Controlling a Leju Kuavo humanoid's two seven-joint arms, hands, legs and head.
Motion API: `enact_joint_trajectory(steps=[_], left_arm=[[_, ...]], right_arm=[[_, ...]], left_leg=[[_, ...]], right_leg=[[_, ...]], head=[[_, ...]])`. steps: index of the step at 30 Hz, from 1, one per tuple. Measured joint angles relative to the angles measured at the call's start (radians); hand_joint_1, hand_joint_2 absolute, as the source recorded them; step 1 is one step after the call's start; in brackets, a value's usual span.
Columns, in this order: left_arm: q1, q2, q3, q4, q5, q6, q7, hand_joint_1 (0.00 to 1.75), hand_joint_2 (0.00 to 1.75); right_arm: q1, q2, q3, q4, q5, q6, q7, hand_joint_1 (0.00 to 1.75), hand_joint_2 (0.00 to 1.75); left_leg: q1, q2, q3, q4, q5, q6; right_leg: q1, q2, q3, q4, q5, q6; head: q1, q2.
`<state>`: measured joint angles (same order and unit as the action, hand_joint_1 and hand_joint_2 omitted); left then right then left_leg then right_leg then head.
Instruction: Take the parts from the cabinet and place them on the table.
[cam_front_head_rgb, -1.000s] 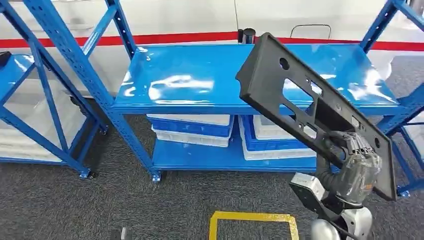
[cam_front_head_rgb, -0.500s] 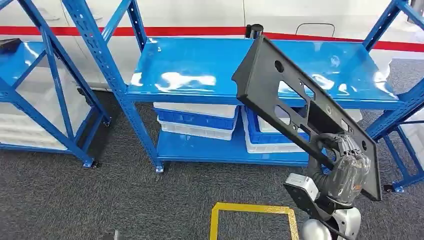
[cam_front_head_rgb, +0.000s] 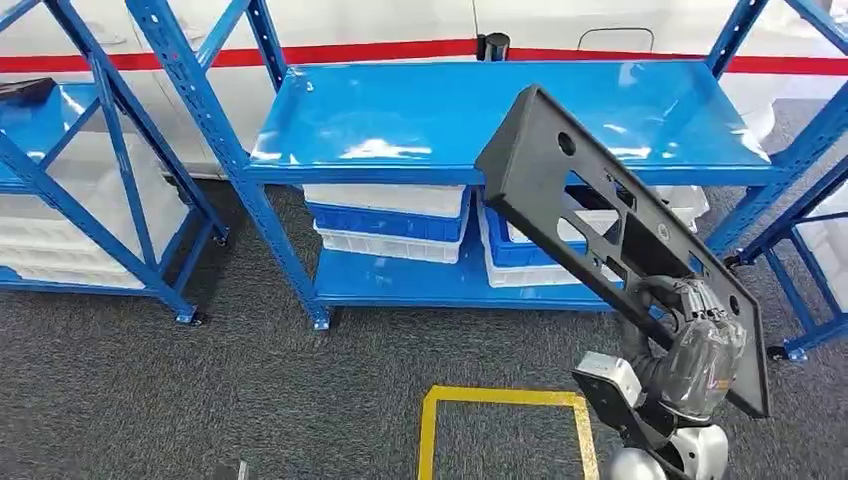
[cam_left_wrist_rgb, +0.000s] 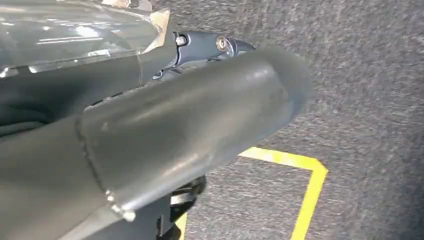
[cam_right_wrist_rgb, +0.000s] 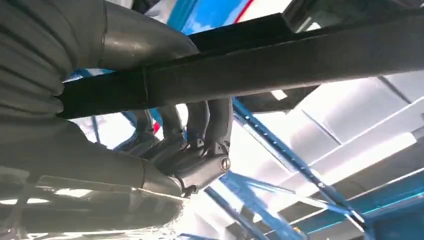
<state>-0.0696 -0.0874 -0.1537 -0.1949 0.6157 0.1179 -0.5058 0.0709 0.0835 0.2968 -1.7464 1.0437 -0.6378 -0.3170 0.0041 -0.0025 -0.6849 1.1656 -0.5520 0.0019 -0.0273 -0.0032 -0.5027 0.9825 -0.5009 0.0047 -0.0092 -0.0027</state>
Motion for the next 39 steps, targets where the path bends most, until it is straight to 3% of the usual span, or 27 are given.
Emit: enact_joint_trajectory(steps=[1,3,4,6,7,8,11,12,13,14,15,17,19,21,22,23,27,28,29,31,32,33,35,36,37,38,39], left_arm=[[0.0,-0.001,0.0,0.0,-0.004,0.0,0.0,0.0,0.0],[0.0,-0.002,-0.001,0.0,-0.008,0.0,0.002,0.0,0.0],[0.0,-0.003,-0.001,0.0,-0.01,0.0,0.002,0.0,0.0],[-0.002,-0.004,-0.001,0.0,-0.011,0.0,0.002,0.0,0.0],[-0.005,-0.003,-0.001,0.0,-0.012,0.0,0.002,0.0,0.0],[-0.007,-0.003,-0.002,0.0,-0.013,0.0,0.002,0.0,0.0],[-0.008,-0.004,-0.003,-0.001,-0.015,0.0,0.002,0.0,0.0],[-0.009,-0.008,-0.004,-0.001,-0.016,0.001,0.002,0.0,0.0],[-0.011,-0.01,-0.005,-0.001,-0.016,0.002,0.001,0.0,0.0],[-0.012,-0.01,-0.005,-0.001,-0.016,0.002,0.0,0.0,0.0],[-0.013,-0.012,-0.005,-0.001,-0.016,0.0,0.0,0.0,0.0],[-0.012,-0.016,-0.005,-0.001,-0.016,0.0,-0.001,0.0,0.0],[-0.012,-0.018,-0.005,-0.001,-0.016,-0.001,-0.001,0.0,0.0],[-0.012,-0.018,-0.005,-0.001,-0.016,-0.001,-0.001,0.0,0.0],[-0.012,-0.018,-0.005,-0.001,-0.016,-0.001,-0.001,0.0,0.0],[-0.013,-0.016,-0.005,-0.001,-0.016,-0.001,-0.002,0.0,0.0],[-0.01,-0.015,-0.005,-0.001,-0.014,-0.001,-0.007,0.0,0.0],[-0.009,-0.015,-0.005,-0.001,-0.014,0.0,-0.008,0.0,0.0],[-0.008,-0.015,-0.005,-0.001,-0.013,0.001,-0.008,0.0,0.0],[-0.008,-0.016,-0.005,-0.001,-0.012,0.002,-0.009,0.0,0.0],[-0.008,-0.016,-0.005,-0.001,-0.011,0.002,-0.009,0.0,0.0],[-0.008,-0.016,-0.005,-0.001,-0.011,0.002,-0.009,0.0,0.0],[-0.008,-0.017,-0.005,-0.001,-0.011,0.002,-0.009,0.0,0.0],[-0.008,-0.017,-0.005,-0.001,-0.011,0.003,-0.009,0.0,0.0],[-0.008,-0.018,-0.005,-0.001,-0.011,0.003,-0.01,0.0,0.0],[-0.01,-0.008,-0.005,-0.001,-0.011,0.004,-0.01,0.0,0.0],[-0.009,-0.014,-0.005,-0.001,-0.011,0.005,-0.01,0.0,0.0]], right_arm=[[0.004,0.0,-0.003,-0.001,0.001,0.002,0.0,1.75,1.75],[0.012,0.0,-0.011,-0.001,0.003,0.003,0.001,1.75,1.75],[0.014,0.0,-0.014,-0.001,0.003,0.003,0.001,1.75,1.75],[0.016,0.0,-0.021,-0.002,0.003,0.003,0.001,1.75,1.75],[0.018,0.0,-0.023,-0.006,0.003,0.003,0.001,1.75,1.75],[0.017,0.0,-0.026,-0.008,0.003,0.003,0.001,1.75,1.75],[0.02,0.001,-0.027,-0.01,0.005,0.003,0.001,1.75,1.75],[0.02,0.001,-0.029,-0.011,0.005,0.003,0.001,1.75,1.75],[0.02,0.0,-0.034,-0.011,0.004,0.003,0.001,1.75,1.75],[0.017,0.0,-0.038,-0.011,0.003,0.003,0.001,1.75,1.75],[0.017,0.0,-0.039,-0.011,0.0,0.003,0.001,1.75,1.75],[0.022,0.0,-0.042,-0.011,-0.005,0.003,0.0,1.75,1.75],[0.022,0.0,-0.047,-0.01,-0.012,0.007,0.0,1.75,1.75],[0.022,0.0,-0.049,-0.01,-0.015,0.01,0.0,1.75,1.75],[0.02,0.0,-0.049,-0.01,-0.015,0.01,-0.001,1.75,1.75],[0.016,0.001,-0.049,-0.009,-0.015,0.011,-0.001,1.75,1.75],[0.019,0.001,-0.052,-0.004,-0.028,0.014,-0.005,1.75,1.75],[0.016,0.001,-0.052,-0.003,-0.03,0.016,-0.007,1.75,1.75],[0.016,0.003,-0.053,-0.002,-0.031,0.019,-0.009,1.75,1.75],[0.016,0.005,-0.053,0.0,-0.033,0.02,-0.014,1.75,1.75],[0.017,0.005,-0.053,0.004,-0.034,0.02,-0.016,1.75,1.75],[0.017,0.005,-0.053,0.007,-0.035,0.02,-0.016,1.75,1.75],[0.017,0.006,-0.053,0.01,-0.035,0.02,-0.017,1.75,1.75],[0.016,0.006,-0.053,0.01,-0.035,0.02,-0.018,1.75,1.75],[0.016,0.008,-0.053,0.01,-0.035,0.02,-0.018,1.75,1.75],[0.015,0.011,-0.053,0.01,-0.035,0.02,-0.018,1.75,1.75],[0.01,0.011,-0.053,0.011,-0.035,0.02,-0.018,1.75,1.75]], left_leg=[[0.001,0.0,-0.021,0.079,-0.038,-0.004],[0.003,0.0,-0.019,0.141,-0.038,-0.002],[0.003,0.0,0.012,0.11,-0.012,0.002],[-0.001,-0.001,0.132,-0.063,0.051,0.021],[-0.005,-0.003,0.182,-0.146,0.044,0.037],[-0.007,-0.002,0.201,-0.174,0.038,0.039],[-0.02,-0.003,0.192,-0.181,0.047,0.05],[-0.016,0.001,0.188,-0.202,0.064,0.059],[-0.01,0.007,0.188,-0.213,0.081,0.057],[-0.009,0.007,0.176,-0.215,0.091,0.071],[-0.01,0.007,0.166,-0.215,0.096,0.069],[-0.01,0.01,0.143,-0.212,0.112,0.066],[-0.005,0.011,0.121,-0.209,0.126,0.058],[0.005,0.011,0.096,-0.191,0.134,0.046],[0.007,0.011,0.084,-0.177,0.135,0.041],[-0.001,0.01,0.066,-0.162,0.137,0.034],[0.002,0.004,0.047,-0.15,0.154,0.022],[0.006,0.0,0.036,-0.134,0.128,0.017],[0.006,0.001,0.023,-0.095,0.075,0.012],[0.007,0.001,-0.017,0.049,-0.032,0.006],[0.007,0.001,-0.033,0.118,-0.06,0.006],[0.006,0.001,-0.034,0.153,-0.063,0.009],[0.003,0.0,0.029,0.086,-0.013,0.027],[-0.002,-0.001,0.087,-0.001,0.02,0.042],[-0.012,-0.005,0.154,-0.106,0.048,0.068],[-0.016,-0.003,0.183,-0.152,0.02,0.088],[-0.021,0.002,0.183,-0.166,0.031,0.081]], right_leg=[[0.003,-0.001,-0.01,0.001,0.008,-0.002],[0.008,-0.001,-0.029,0.004,0.019,0.0],[0.01,-0.001,-0.037,0.007,0.023,0.0],[0.015,0.001,-0.047,0.013,0.03,0.003],[0.014,0.0,-0.048,0.013,0.033,0.003],[0.02,0.0,-0.053,0.014,0.038,0.01],[0.009,-0.001,-0.062,0.012,0.055,0.035],[0.018,0.0,-0.065,0.012,0.061,0.046],[0.015,0.0,-0.083,0.033,0.037,0.043],[0.016,0.001,-0.107,0.083,-0.01,0.034],[0.013,0.002,-0.129,0.149,-0.051,0.028],[0.007,0.002,-0.174,0.294,-0.114,0.031],[0.0,0.001,-0.15,0.297,-0.085,0.058],[-0.012,0.0,-0.043,0.134,-0.018,0.092],[-0.018,0.0,0.008,0.051,-0.015,0.098],[-0.003,0.007,0.036,0.009,-0.04,0.092],[-0.012,0.006,-0.009,0.031,-0.028,0.058],[-0.012,0.004,-0.01,0.031,-0.02,0.044],[-0.01,0.004,-0.019,0.031,-0.012,0.031],[-0.003,0.003,-0.038,0.032,0.002,0.012],[0.0,0.001,-0.046,0.034,0.007,0.01],[0.005,0.0,-0.053,0.034,0.013,0.008],[0.015,0.0,-0.063,0.034,0.022,0.006],[0.022,0.001,-0.064,0.034,0.025,0.006],[0.024,0.001,-0.064,0.034,0.026,0.005],[0.023,-0.001,-0.068,0.034,0.033,0.01],[0.018,-0.002,-0.069,0.034,0.037,0.016]], head=[[0.0,0.0],[0.0,0.0],[0.0,0.0],[-0.002,0.0],[0.0,0.0],[0.002,0.0],[-0.003,0.0],[-0.001,0.0],[-0.002,0.0],[0.004,0.0],[0.004,0.0],[0.004,0.0],[0.004,0.0],[0.004,0.0],[0.005,0.0],[0.008,0.0],[-0.002,0.0],[-0.002,0.0],[-0.008,0.0],[-0.01,0.0],[-0.01,0.0],[-0.009,0.0],[-0.009,0.0],[-0.009,0.0],[-0.01,0.0],[-0.002,0.0],[0.0,0.0]])
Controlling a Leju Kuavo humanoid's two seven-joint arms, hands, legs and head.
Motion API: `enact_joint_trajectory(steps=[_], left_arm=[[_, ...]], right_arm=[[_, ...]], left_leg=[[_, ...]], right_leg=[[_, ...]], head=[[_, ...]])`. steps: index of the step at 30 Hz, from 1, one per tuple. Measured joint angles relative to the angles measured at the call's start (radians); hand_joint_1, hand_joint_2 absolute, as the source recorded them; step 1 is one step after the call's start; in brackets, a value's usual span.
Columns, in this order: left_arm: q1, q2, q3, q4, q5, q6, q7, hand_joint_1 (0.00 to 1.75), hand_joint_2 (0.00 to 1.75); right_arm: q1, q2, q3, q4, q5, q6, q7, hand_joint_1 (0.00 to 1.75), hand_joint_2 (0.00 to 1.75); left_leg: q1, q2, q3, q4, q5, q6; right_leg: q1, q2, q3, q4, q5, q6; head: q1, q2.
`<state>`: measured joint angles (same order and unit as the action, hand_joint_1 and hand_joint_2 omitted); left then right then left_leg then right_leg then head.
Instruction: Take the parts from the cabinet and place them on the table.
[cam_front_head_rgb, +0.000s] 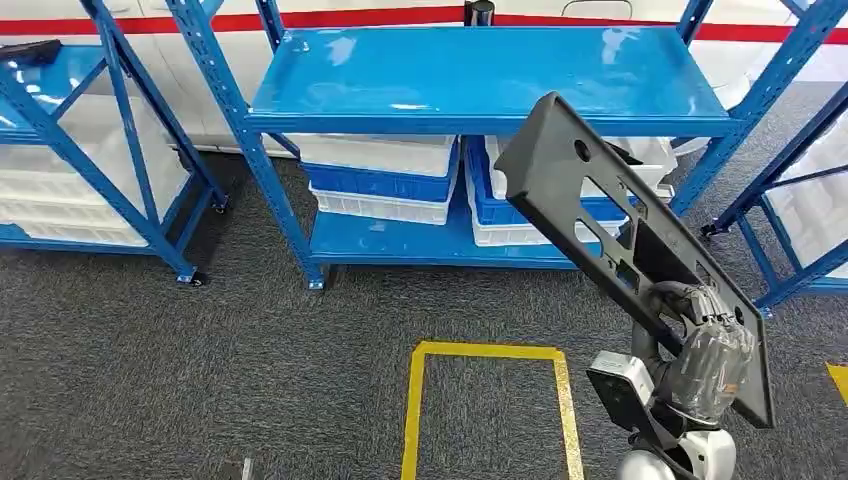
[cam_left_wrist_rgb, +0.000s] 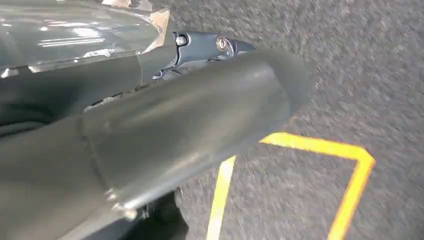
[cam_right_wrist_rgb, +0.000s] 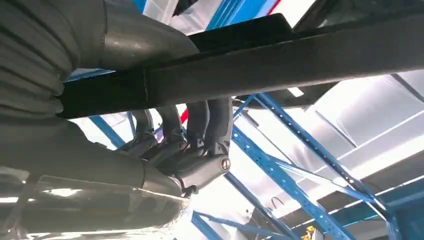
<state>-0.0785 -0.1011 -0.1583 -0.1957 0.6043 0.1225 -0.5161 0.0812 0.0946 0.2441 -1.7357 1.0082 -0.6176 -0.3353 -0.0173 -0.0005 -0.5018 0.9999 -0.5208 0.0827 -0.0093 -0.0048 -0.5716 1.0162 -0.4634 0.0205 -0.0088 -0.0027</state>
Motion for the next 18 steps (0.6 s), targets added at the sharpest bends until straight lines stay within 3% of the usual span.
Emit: enact_joint_trajectory(steps=[2,3,4,5,6,7,8,9,10,11,13,14,15,16,18], left_arm=[[0.003,0.001,0.0,0.0,0.001,0.001,0.0,0.0,0.0],[0.003,0.002,0.0,0.0,0.002,0.002,0.0,0.0,0.0],[0.003,0.0,0.0,0.0,0.002,0.003,0.0,0.0,0.0],[0.002,-0.001,0.001,0.0,0.002,0.003,0.0,0.0,0.0],[0.001,0.0,0.002,0.0,0.003,0.003,-0.001,0.0,0.0],[0.001,-0.001,0.002,0.0,0.003,0.003,-0.001,0.0,0.0],[0.002,-0.006,0.003,0.0,0.003,0.003,-0.001,0.0,0.0],[0.004,-0.008,0.003,0.0,0.003,0.003,-0.001,0.0,0.0],[0.005,-0.009,0.003,0.0,0.003,0.003,-0.001,0.0,0.0],[0.005,-0.011,0.003,0.0,0.003,0.003,-0.001,0.0,0.0],[0.004,-0.012,0.003,0.0,0.003,0.003,-0.001,0.0,0.0],[0.005,-0.007,0.005,0.0,0.003,0.003,-0.002,0.0,0.0],[0.005,-0.009,0.006,0.0,0.003,0.003,-0.003,0.0,0.0],[0.007,-0.006,0.008,0.0,0.003,0.003,-0.005,0.0,0.0],[0.012,-0.006,0.008,0.0,0.003,0.003,-0.006,0.0,0.0]], right_arm=[[0.001,0.003,0.001,0.002,0.0,0.0,0.0,1.75,1.75],[0.001,0.006,0.001,0.002,0.0,0.0,0.0,1.75,1.75],[0.0,0.006,0.0,0.002,0.0,0.0,0.0,1.75,1.75],[-0.001,0.006,0.0,0.002,0.0,0.0,0.0,1.75,1.75],[-0.005,0.005,0.0,0.002,0.0,0.0,-0.001,1.75,1.75],[-0.005,0.006,0.0,0.002,0.0,0.0,-0.001,1.75,1.75],[-0.003,0.006,0.0,0.002,0.0,0.0,-0.001,1.75,1.75],[-0.002,0.006,0.0,0.003,0.0,0.0,-0.001,1.75,1.75],[-0.003,0.005,0.0,0.003,0.0,0.0,-0.001,1.75,1.75],[-0.003,0.005,0.0,0.003,-0.001,0.0,-0.001,1.75,1.75],[-0.005,0.005,0.0,0.003,-0.001,0.0,-0.001,1.75,1.75],[-0.007,0.005,0.0,0.005,-0.002,0.0,-0.002,1.75,1.75],[-0.007,0.008,0.0,0.005,-0.002,0.0,-0.003,1.75,1.75],[-0.005,0.007,0.0,0.008,-0.003,0.0,-0.003,1.75,1.75],[-0.003,0.007,-0.002,0.01,-0.006,0.0,-0.004,1.75,1.75]], left_leg=[[-0.013,-0.005,-0.005,-0.001,0.013,0.008],[-0.018,-0.005,-0.006,-0.011,0.03,0.014],[-0.001,0.003,0.007,-0.053,0.051,0.014],[-0.001,0.004,0.002,-0.057,0.062,0.015],[0.001,0.005,-0.007,-0.058,0.067,0.015],[0.001,0.006,-0.018,-0.056,0.072,0.008],[0.003,0.008,-0.028,-0.052,0.076,0.002],[0.006,0.009,-0.039,-0.047,0.08,-0.003],[0.011,0.01,-0.048,-0.042,0.083,-0.008],[0.017,0.01,-0.056,-0.035,0.085,-0.012],[0.032,0.009,-0.077,-0.008,0.082,-0.024],[0.027,0.008,-0.096,0.007,0.079,-0.036],[0.025,0.009,-0.107,0.024,0.079,-0.041],[0.022,0.002,-0.112,0.027,0.082,-0.045],[0.021,-0.001,-0.122,0.025,0.094,-0.048]], right_leg=[[-0.015,-0.002,-0.005,-0.003,0.01,0.015],[-0.012,-0.001,-0.004,-0.012,0.018,0.026],[-0.008,-0.001,-0.01,0.0,0.004,0.025],[-0.005,0.002,-0.028,0.022,-0.025,0.021],[-0.005,0.003,-0.051,0.077,-0.063,0.015],[-0.009,0.004,-0.081,0.158,-0.104,0.014],[-0.013,0.004,-0.109,0.239,-0.136,0.018],[-0.018,0.004,-0.122,0.29,-0.147,0.029],[-0.024,0.003,-0.11,0.284,-0.136,0.044],[-0.027,0.003,-0.078,0.238,-0.113,0.061],[-0.044,0.0,0.034,0.048,-0.047,0.103],[-0.039,0.003,0.064,0.007,-0.072,0.108],[-0.03,0.015,0.051,0.013,-0.06,0.086],[-0.038,0.012,0.044,0.021,-0.058,0.084],[-0.039,0.011,0.027,0.036,-0.056,0.081]], head=[[-0.006,0.0],[-0.005,0.0],[-0.005,0.0],[-0.004,0.0],[-0.003,0.0],[-0.002,0.0],[-0.003,0.0],[-0.002,0.0],[-0.003,0.0],[-0.002,0.0],[-0.002,0.0],[0.003,0.0],[0.005,0.0],[0.005,0.0],[0.002,0.0]])
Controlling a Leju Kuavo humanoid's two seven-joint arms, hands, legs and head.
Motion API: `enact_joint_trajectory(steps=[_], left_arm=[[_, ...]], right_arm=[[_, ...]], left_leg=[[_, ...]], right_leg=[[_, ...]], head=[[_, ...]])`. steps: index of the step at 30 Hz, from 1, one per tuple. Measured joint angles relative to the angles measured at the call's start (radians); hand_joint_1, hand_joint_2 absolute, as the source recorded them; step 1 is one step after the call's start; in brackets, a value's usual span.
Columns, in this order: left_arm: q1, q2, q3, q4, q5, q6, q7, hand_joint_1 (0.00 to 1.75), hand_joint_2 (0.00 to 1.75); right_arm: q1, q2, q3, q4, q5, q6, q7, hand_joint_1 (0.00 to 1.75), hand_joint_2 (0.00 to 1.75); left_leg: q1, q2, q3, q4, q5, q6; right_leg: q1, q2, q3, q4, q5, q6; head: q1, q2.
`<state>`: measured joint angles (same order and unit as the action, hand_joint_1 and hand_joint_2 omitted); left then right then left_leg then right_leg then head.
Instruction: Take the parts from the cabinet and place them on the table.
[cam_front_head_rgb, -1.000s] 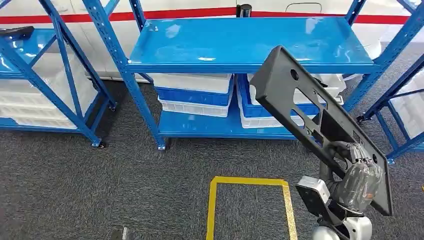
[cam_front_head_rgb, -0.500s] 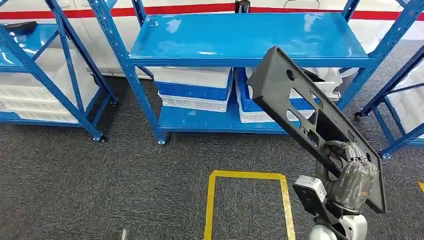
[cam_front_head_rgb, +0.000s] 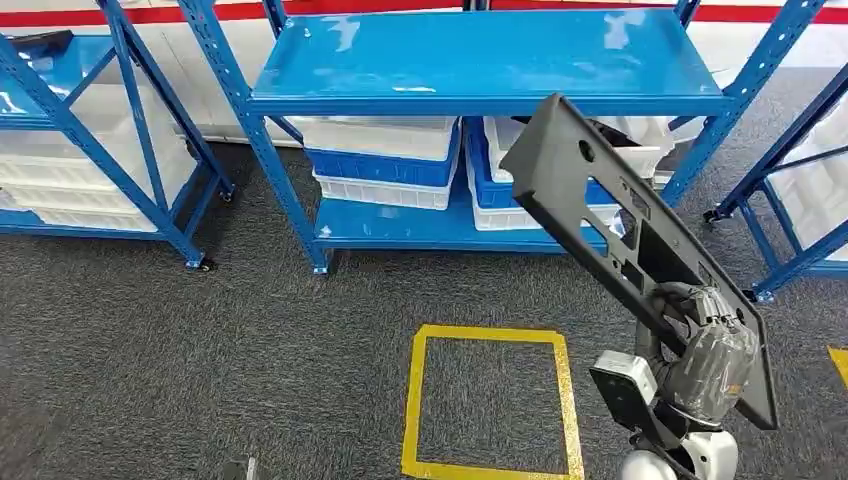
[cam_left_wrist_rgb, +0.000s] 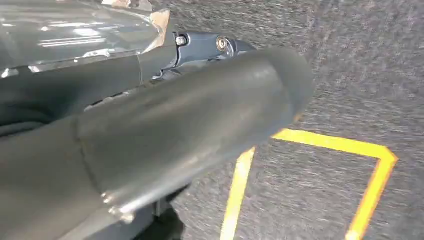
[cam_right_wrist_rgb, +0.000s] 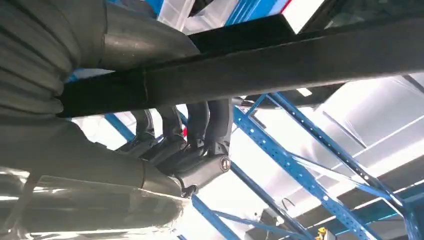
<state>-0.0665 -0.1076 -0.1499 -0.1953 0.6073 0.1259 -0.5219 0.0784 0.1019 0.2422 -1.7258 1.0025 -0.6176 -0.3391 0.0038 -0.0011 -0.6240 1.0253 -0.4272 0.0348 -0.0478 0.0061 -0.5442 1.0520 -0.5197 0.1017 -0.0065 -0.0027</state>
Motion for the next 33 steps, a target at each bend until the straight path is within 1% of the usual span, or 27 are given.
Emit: enact_joint_trajectory(steps=[1,2,5,6,7,8,9,10,11,12,13,14,15,16,17,19,21,22,23,25,26,27,28,29,31,32,33], left_arm=[[0.001,0.002,0.0,0.0,0.0,0.0,0.0,0.0,0.0],[0.001,0.001,0.0,0.0,0.0,0.0,0.0,0.0,0.0],[0.001,0.001,0.0,0.0,0.0,0.0,-0.001,0.0,0.0],[0.001,0.001,0.0,0.0,0.0,0.0,-0.001,0.0,0.0],[0.001,0.001,0.0,0.0,0.0,0.0,-0.001,0.0,0.0],[0.001,0.0,0.0,0.0,0.0,0.0,-0.001,0.0,0.0],[0.001,-0.001,0.0,0.0,-0.001,-0.001,-0.001,0.0,0.0],[0.0,-0.002,0.0,0.0,-0.002,-0.002,-0.002,0.0,0.0],[-0.001,0.008,0.001,0.0,-0.003,-0.002,-0.002,0.0,0.0],[0.005,0.019,0.002,0.0,-0.004,-0.005,-0.002,0.0,0.0],[0.006,0.017,0.003,0.0,-0.007,-0.005,-0.006,0.0,0.0],[0.006,0.014,0.004,0.0,-0.007,-0.005,-0.005,0.0,0.0],[0.005,0.021,0.005,0.0,-0.007,-0.005,-0.006,0.0,0.0],[0.005,0.017,0.005,0.0,-0.008,-0.006,-0.006,0.0,0.0],[0.006,0.014,0.006,-0.001,-0.008,-0.006,-0.006,0.0,0.0],[0.002,0.013,0.007,-0.002,-0.009,-0.009,-0.006,0.0,0.0],[0.0,0.0,0.007,-0.002,-0.009,-0.009,-0.006,0.0,0.0],[0.001,-0.004,0.006,-0.002,-0.009,-0.009,-0.005,0.0,0.0],[0.001,-0.007,0.006,-0.002,-0.009,-0.009,-0.005,0.0,0.0],[-0.002,-0.01,0.006,-0.002,-0.009,-0.009,-0.005,0.0,0.0],[-0.003,-0.008,0.007,-0.003,-0.009,-0.008,-0.005,0.0,0.0],[-0.004,0.005,0.008,-0.003,-0.009,-0.008,-0.005,0.0,0.0],[0.002,-0.001,0.007,-0.003,-0.011,-0.008,-0.006,0.0,0.0],[0.004,0.002,0.008,-0.002,-0.01,-0.006,-0.006,0.0,0.0],[0.008,0.007,0.008,-0.001,-0.01,-0.006,-0.006,0.0,0.0],[0.007,0.004,0.008,-0.002,-0.011,-0.005,-0.005,0.0,0.0],[0.011,0.001,0.008,-0.001,-0.011,-0.005,-0.005,0.0,0.0]], right_arm=[[-0.002,0.001,0.0,0.001,0.0,0.0,0.0,1.75,1.75],[-0.004,0.001,0.0,0.0,0.0,0.0,-0.001,1.75,1.75],[-0.002,0.002,0.0,0.001,-0.002,0.0,-0.002,1.75,1.75],[0.0,0.002,0.0,0.001,-0.003,0.0,-0.002,1.75,1.75],[0.0,0.002,-0.001,0.002,-0.005,0.0,-0.002,1.75,1.75],[-0.001,0.002,-0.001,0.002,-0.008,0.0,-0.003,1.75,1.75],[-0.001,0.002,-0.001,0.002,-0.011,0.0,-0.004,1.75,1.75],[-0.001,0.002,-0.002,0.001,-0.013,0.0,-0.006,1.75,1.75],[0.0,0.003,-0.002,0.001,-0.016,0.0,-0.008,1.75,1.75],[-0.006,0.002,-0.002,0.001,-0.018,-0.001,-0.011,1.75,1.75],[-0.003,0.001,-0.002,0.003,-0.021,-0.001,-0.012,1.75,1.75],[0.0,0.002,-0.001,0.003,-0.024,-0.001,-0.013,1.75,1.75],[0.003,0.003,0.0,0.004,-0.026,-0.001,-0.013,1.75,1.75],[0.005,0.003,-0.001,0.003,-0.03,-0.001,-0.014,1.75,1.75],[0.008,0.001,-0.003,0.004,-0.035,-0.001,-0.014,1.75,1.75],[0.007,0.0,-0.003,0.003,-0.04,-0.001,-0.017,1.75,1.75],[0.012,-0.006,-0.004,0.006,-0.043,-0.001,-0.016,1.75,1.75],[0.016,-0.009,-0.008,0.008,-0.045,-0.001,-0.016,1.75,1.75],[0.016,-0.01,-0.01,0.009,-0.046,-0.001,-0.016,1.75,1.75],[0.014,-0.012,-0.011,0.01,-0.048,-0.001,-0.016,1.75,1.75],[0.013,-0.012,-0.012,0.01,-0.048,-0.001,-0.017,1.75,1.75],[0.009,-0.011,-0.011,0.009,-0.048,-0.001,-0.017,1.75,1.75],[0.013,-0.011,-0.012,0.008,-0.048,-0.001,-0.018,1.75,1.75],[0.016,-0.015,-0.015,0.012,-0.05,-0.001,-0.019,1.75,1.75],[0.018,-0.016,-0.015,0.019,-0.059,-0.001,-0.02,1.75,1.75],[0.02,-0.018,-0.016,0.023,-0.065,0.0,-0.021,1.75,1.75],[0.037,-0.018,-0.019,0.025,-0.074,0.0,-0.021,1.75,1.75]], left_leg=[[0.005,-0.002,-0.009,0.006,-0.01,-0.004],[0.005,-0.001,-0.019,0.027,-0.04,-0.009],[0.007,0.0,-0.091,0.249,-0.176,-0.02],[0.006,0.0,-0.104,0.303,-0.191,-0.016],[0.004,-0.001,-0.097,0.309,-0.182,-0.008],[-0.001,-0.001,-0.072,0.273,-0.154,0.007],[-0.013,-0.003,-0.023,0.19,-0.108,0.035],[-0.028,-0.009,0.019,0.109,-0.07,0.068],[-0.05,-0.033,0.044,0.049,-0.063,0.13],[-0.053,-0.031,0.058,0.029,-0.064,0.15],[-0.066,-0.027,0.07,-0.002,-0.062,0.136],[-0.075,-0.029,0.07,-0.01,-0.055,0.136],[-0.083,-0.034,0.07,-0.022,-0.042,0.138],[-0.084,-0.034,0.068,-0.058,-0.006,0.143],[-0.064,-0.035,0.095,-0.114,0.013,0.128],[-0.046,-0.027,0.098,-0.132,0.024,0.119],[-0.032,-0.018,0.102,-0.121,0.018,0.107],[-0.022,-0.016,0.102,-0.109,0.013,0.1],[-0.009,-0.014,0.099,-0.097,0.003,0.086],[0.02,-0.012,0.078,-0.05,-0.021,0.051],[0.023,-0.012,0.058,-0.022,-0.033,0.032],[0.019,-0.013,0.037,-0.003,-0.042,0.02],[0.009,-0.02,0.025,0.008,-0.042,0.015],[0.009,-0.021,0.015,0.007,-0.04,0.016],[0.002,-0.027,-0.012,-0.005,-0.04,0.008],[0.004,-0.024,-0.035,0.014,-0.07,-0.002],[0.012,-0.008,-0.029,0.054,-0.126,-0.012]], right_leg=[[-0.009,-0.002,-0.011,-0.002,0.006,-0.01],[-0.006,-0.002,-0.016,-0.001,0.009,-0.015],[0.003,-0.008,-0.032,0.0,0.021,-0.036],[0.01,-0.009,-0.034,0.0,0.022,-0.036],[0.018,-0.009,-0.034,0.0,0.024,-0.04],[0.027,-0.009,-0.034,0.0,0.024,-0.04],[0.042,-0.006,-0.032,-0.001,0.025,-0.041],[0.052,-0.004,-0.03,-0.002,0.026,-0.043],[0.034,-0.005,-0.034,-0.004,0.026,-0.044],[0.046,-0.006,-0.04,-0.005,0.032,-0.041],[0.014,-0.009,-0.042,-0.006,0.037,-0.039],[0.011,-0.008,-0.05,-0.012,0.041,-0.034],[0.0,-0.008,-0.066,-0.021,0.048,-0.025],[0.011,0.0,-0.057,-0.038,0.06,-0.024],[0.011,-0.001,-0.082,-0.021,0.044,-0.032],[0.023,0.004,-0.115,0.063,-0.023,-0.036],[0.016,0.004,-0.138,0.181,-0.081,-0.027],[0.01,0.004,-0.134,0.203,-0.079,-0.011],[0.003,0.003,-0.116,0.181,-0.051,0.014],[-0.02,-0.007,-0.046,0.035,0.033,0.075],[-0.021,-0.01,-0.038,-0.001,0.016,0.1],[-0.008,-0.005,-0.045,0.013,0.013,0.089],[-0.01,-0.005,-0.067,0.02,0.012,0.062],[-0.027,-0.005,-0.074,0.026,0.013,0.06],[-0.038,-0.009,-0.125,0.055,0.019,0.049],[-0.033,0.001,-0.13,0.059,0.012,0.039],[-0.037,0.003,-0.121,0.06,0.008,0.024]], head=[[0.001,0.0],[-0.004,0.0],[-0.011,0.0],[-0.012,0.0],[-0.011,0.0],[-0.012,0.0],[-0.012,0.0],[-0.012,0.0],[-0.006,0.0],[0.023,0.0],[0.014,0.0],[0.0,0.0],[-0.002,0.0],[-0.003,0.0],[-0.008,0.0],[-0.005,0.0],[-0.005,0.0],[-0.005,0.0],[-0.004,0.0],[-0.003,0.0],[-0.001,0.0],[0.023,0.0],[0.021,0.0],[0.011,0.0],[0.008,0.0],[0.004,0.0],[-0.013,0.0]])
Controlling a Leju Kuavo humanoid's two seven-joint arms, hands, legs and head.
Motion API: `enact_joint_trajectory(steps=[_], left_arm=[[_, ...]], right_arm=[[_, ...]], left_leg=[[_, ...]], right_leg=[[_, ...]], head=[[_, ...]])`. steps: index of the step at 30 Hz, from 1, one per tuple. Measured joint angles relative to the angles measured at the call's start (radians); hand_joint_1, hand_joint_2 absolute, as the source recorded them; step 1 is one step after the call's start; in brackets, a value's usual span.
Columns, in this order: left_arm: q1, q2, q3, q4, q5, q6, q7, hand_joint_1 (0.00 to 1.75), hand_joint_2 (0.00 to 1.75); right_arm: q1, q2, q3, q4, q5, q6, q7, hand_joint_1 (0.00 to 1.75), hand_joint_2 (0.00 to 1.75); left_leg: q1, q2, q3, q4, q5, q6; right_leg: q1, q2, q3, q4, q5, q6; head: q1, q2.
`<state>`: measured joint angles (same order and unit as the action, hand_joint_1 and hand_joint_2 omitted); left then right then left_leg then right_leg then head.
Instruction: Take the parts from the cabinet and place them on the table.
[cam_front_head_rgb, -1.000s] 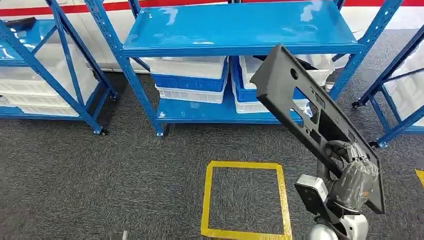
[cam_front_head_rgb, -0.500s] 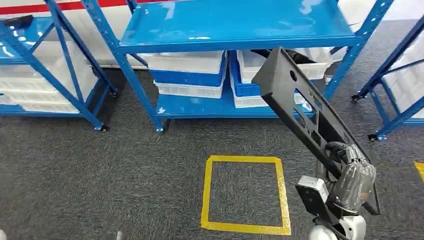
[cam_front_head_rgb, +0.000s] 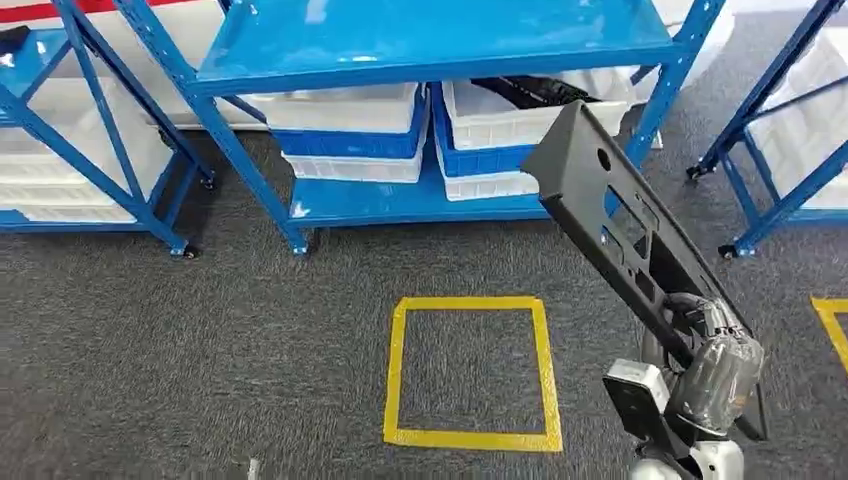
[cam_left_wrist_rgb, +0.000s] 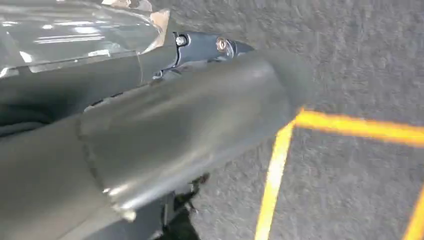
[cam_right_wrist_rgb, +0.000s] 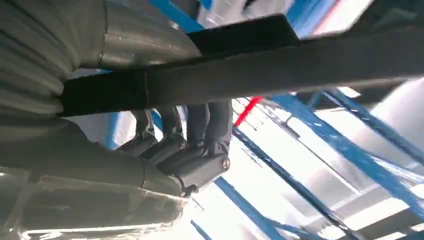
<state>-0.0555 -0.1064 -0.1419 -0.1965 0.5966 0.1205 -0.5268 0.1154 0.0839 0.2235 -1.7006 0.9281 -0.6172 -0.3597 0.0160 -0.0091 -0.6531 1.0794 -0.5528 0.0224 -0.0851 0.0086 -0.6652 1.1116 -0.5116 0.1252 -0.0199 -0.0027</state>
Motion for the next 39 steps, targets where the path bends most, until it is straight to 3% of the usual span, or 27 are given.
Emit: enact_joint_trajectory(steps=[3,4,5,7,8,9,10,11,12,13,14,16,17,18,19,21,23,24,25,26,29,31,33,34,36,38,39], left_arm=[[-0.015,-0.003,0.0,0.0,-0.003,0.005,0.002,0.0,0.0],[-0.023,-0.007,0.0,0.0,-0.004,0.005,0.002,0.0,0.0],[-0.029,-0.01,0.0,0.0,-0.004,0.006,0.002,0.0,0.0],[-0.028,-0.016,0.0,0.0,-0.004,0.008,0.003,0.0,0.0],[-0.025,-0.015,0.0,0.0,-0.004,0.008,0.003,0.0,0.0],[-0.016,0.021,0.004,0.004,-0.003,0.015,0.004,0.0,0.0],[0.003,-0.007,0.003,0.004,-0.006,0.01,0.003,0.0,0.0],[0.006,0.03,0.01,0.006,-0.003,0.018,-0.001,0.0,0.0],[0.004,0.006,0.015,0.008,-0.003,0.015,0.004,0.0,0.0],[-0.002,0.017,0.02,0.006,0.0,0.018,0.002,0.0,0.0],[-0.006,0.016,0.024,0.002,0.0,0.016,0.002,0.0,0.0],[-0.01,0.003,0.026,-0.004,-0.004,0.014,0.002,0.0,0.0],[-0.008,-0.003,0.026,-0.004,-0.004,0.014,0.002,0.0,0.0],[0.001,-0.008,0.026,-0.002,-0.004,0.014,0.002,0.0,0.0],[0.006,-0.013,0.026,-0.001,-0.003,0.015,0.002,0.0,0.0],[0.007,-0.019,0.026,0.0,0.0,0.016,0.002,0.0,0.0],[0.0,-0.019,0.027,-0.002,0.001,0.018,0.001,0.0,0.0],[-0.006,-0.008,0.032,-0.002,0.003,0.018,0.0,0.0,0.0],[-0.009,-0.007,0.037,-0.004,0.003,0.017,-0.001,0.0,0.0],[-0.01,-0.009,0.04,-0.005,0.004,0.018,-0.003,0.0,0.0],[-0.003,-0.007,0.044,-0.006,0.005,0.02,-0.005,0.0,0.0],[-0.004,-0.009,0.045,-0.007,0.007,0.02,-0.006,0.0,0.0],[-0.004,-0.009,0.049,-0.007,0.01,0.023,-0.006,0.0,0.0],[-0.004,-0.009,0.05,-0.007,0.011,0.024,-0.006,0.0,0.0],[-0.004,-0.011,0.05,-0.007,0.011,0.025,-0.006,0.0,0.0],[-0.005,-0.013,0.05,-0.007,0.011,0.026,-0.007,0.0,0.0],[-0.008,-0.013,0.05,-0.008,0.011,0.026,-0.007,0.0,0.0]], right_arm=[[0.018,-0.009,-0.002,0.015,-0.023,0.006,-0.01,1.75,1.75],[0.018,-0.011,-0.003,0.018,-0.029,0.009,-0.01,1.75,1.75],[0.018,-0.011,-0.003,0.018,-0.032,0.011,-0.012,1.75,1.75],[0.01,-0.01,0.0,0.018,-0.037,0.012,-0.013,1.75,1.75],[0.007,-0.009,0.001,0.018,-0.039,0.012,-0.013,1.75,1.75],[0.007,-0.007,0.004,0.024,-0.039,0.013,-0.013,1.75,1.75],[-0.008,-0.014,0.005,0.025,-0.039,0.013,-0.016,1.75,1.75],[-0.007,-0.009,0.008,0.032,-0.044,0.016,-0.014,1.75,1.75],[-0.006,-0.006,0.011,0.033,-0.045,0.019,-0.016,1.75,1.75],[-0.008,-0.003,0.013,0.031,-0.046,0.019,-0.016,1.75,1.75],[-0.012,-0.003,0.012,0.027,-0.049,0.018,-0.015,1.75,1.75],[-0.015,-0.002,0.012,0.028,-0.049,0.017,-0.018,1.75,1.75],[-0.019,-0.003,0.013,0.031,-0.048,0.017,-0.02,1.75,1.75],[-0.021,-0.007,0.013,0.038,-0.048,0.017,-0.022,1.75,1.75],[-0.022,-0.01,0.013,0.045,-0.049,0.017,-0.023,1.75,1.75],[-0.031,-0.011,0.015,0.051,-0.056,0.017,-0.026,1.75,1.75],[-0.047,-0.011,0.02,0.051,-0.063,0.016,-0.03,1.75,1.75],[-0.053,-0.011,0.024,0.057,-0.066,0.016,-0.031,1.75,1.75],[-0.062,-0.009,0.029,0.055,-0.068,0.011,-0.034,1.75,1.75],[-0.061,-0.01,0.03,0.055,-0.072,0.01,-0.032,1.75,1.75],[-0.061,-0.009,0.039,0.061,-0.075,0.009,-0.035,1.75,1.75],[-0.068,-0.008,0.042,0.062,-0.078,0.006,-0.037,1.75,1.75],[-0.077,-0.006,0.049,0.064,-0.083,0.006,-0.042,1.75,1.75],[-0.081,-0.006,0.051,0.066,-0.084,0.006,-0.042,1.75,1.75],[-0.087,-0.006,0.053,0.068,-0.085,0.006,-0.043,1.75,1.75],[-0.095,-0.003,0.054,0.068,-0.087,0.006,-0.043,1.75,1.75],[-0.099,-0.001,0.055,0.068,-0.087,0.006,-0.043,1.75,1.75]], left_leg=[[0.007,0.02,-0.003,0.186,-0.126,-0.01],[0.004,0.02,-0.001,0.218,-0.128,0.0],[-0.003,0.018,0.012,0.21,-0.102,0.027],[-0.043,-0.003,0.058,0.103,-0.008,0.123],[-0.077,-0.04,0.076,0.038,0.033,0.193],[-0.087,-0.121,0.085,0.04,0.041,0.293],[-0.087,-0.122,0.11,-0.006,0.051,0.29],[-0.108,-0.114,0.123,-0.035,0.05,0.272],[-0.114,-0.105,0.127,-0.044,0.06,0.268],[-0.124,-0.101,0.123,-0.074,0.09,0.265],[-0.103,-0.087,0.137,-0.133,0.124,0.263],[-0.084,-0.055,0.175,-0.203,0.118,0.224],[-0.072,-0.046,0.192,-0.208,0.105,0.191],[-0.056,-0.027,0.213,-0.204,0.087,0.153],[-0.044,-0.011,0.223,-0.191,0.079,0.135],[-0.011,0.02,0.218,-0.148,0.05,0.098],[0.022,0.044,0.191,-0.075,0.008,0.055],[0.011,0.047,0.161,-0.034,-0.009,0.036],[0.013,0.054,0.128,0.016,-0.035,0.021],[0.008,0.054,0.111,0.03,-0.03,0.016],[0.006,0.059,0.101,0.031,-0.032,0.009],[0.01,0.025,0.081,0.091,-0.102,0.008],[0.009,0.018,0.027,0.243,-0.183,0.01],[0.008,0.017,0.008,0.296,-0.202,0.016],[0.002,0.013,0.033,0.27,-0.18,0.036],[-0.013,-0.015,0.142,0.096,-0.111,0.073],[-0.022,-0.052,0.185,0.017,-0.108,0.091]], right_leg=[[0.022,-0.005,0.039,-0.008,0.0,-0.002],[0.032,-0.002,0.046,-0.009,0.0,-0.002],[0.047,0.008,0.052,-0.013,0.0,-0.002],[0.089,0.035,0.061,-0.026,0.001,-0.003],[0.099,0.05,0.066,-0.031,0.004,-0.009],[0.074,0.052,0.059,-0.036,0.005,-0.014],[0.092,0.07,0.073,-0.04,0.012,-0.016],[0.05,0.071,0.069,-0.045,0.021,-0.006],[0.021,0.092,0.056,-0.061,0.031,-0.001],[0.035,0.109,0.04,-0.079,0.048,0.005],[0.03,0.103,0.026,-0.088,0.046,-0.017],[0.055,0.031,0.008,-0.013,-0.031,-0.013],[0.056,0.016,0.009,0.028,-0.063,-0.002],[0.048,0.001,0.016,0.091,-0.097,0.016],[0.039,-0.004,0.018,0.133,-0.103,0.036],[0.015,-0.009,0.03,0.102,-0.036,0.093],[-0.005,-0.038,0.068,-0.023,0.024,0.148],[0.011,-0.063,0.036,0.026,-0.006,0.146],[0.008,-0.056,0.021,0.027,-0.009,0.117],[0.007,-0.043,0.002,0.051,-0.01,0.072],[0.004,-0.03,-0.026,0.062,0.004,0.041],[0.007,-0.018,-0.036,0.061,0.013,0.018],[0.015,-0.008,-0.046,0.059,0.025,-0.003],[0.021,-0.003,-0.053,0.059,0.031,-0.013],[0.031,0.014,-0.069,0.057,0.046,-0.035],[0.038,0.04,-0.085,0.051,0.069,-0.054],[0.037,0.049,-0.088,0.042,0.084,-0.059]], head=[[-0.008,0.0],[-0.011,0.0],[-0.011,0.0],[-0.014,0.0],[-0.016,0.0],[0.027,0.0],[0.065,0.0],[0.048,0.0],[0.008,0.0],[0.011,0.0],[0.0,0.0],[-0.01,0.0],[-0.008,0.0],[-0.009,0.0],[-0.008,0.0],[-0.005,0.0],[-0.002,0.0],[0.011,0.0],[0.029,0.0],[0.013,0.0],[0.005,0.0],[0.0,0.0],[-0.002,0.0],[-0.003,0.0],[-0.002,0.0],[-0.003,0.0],[-0.003,0.0]])
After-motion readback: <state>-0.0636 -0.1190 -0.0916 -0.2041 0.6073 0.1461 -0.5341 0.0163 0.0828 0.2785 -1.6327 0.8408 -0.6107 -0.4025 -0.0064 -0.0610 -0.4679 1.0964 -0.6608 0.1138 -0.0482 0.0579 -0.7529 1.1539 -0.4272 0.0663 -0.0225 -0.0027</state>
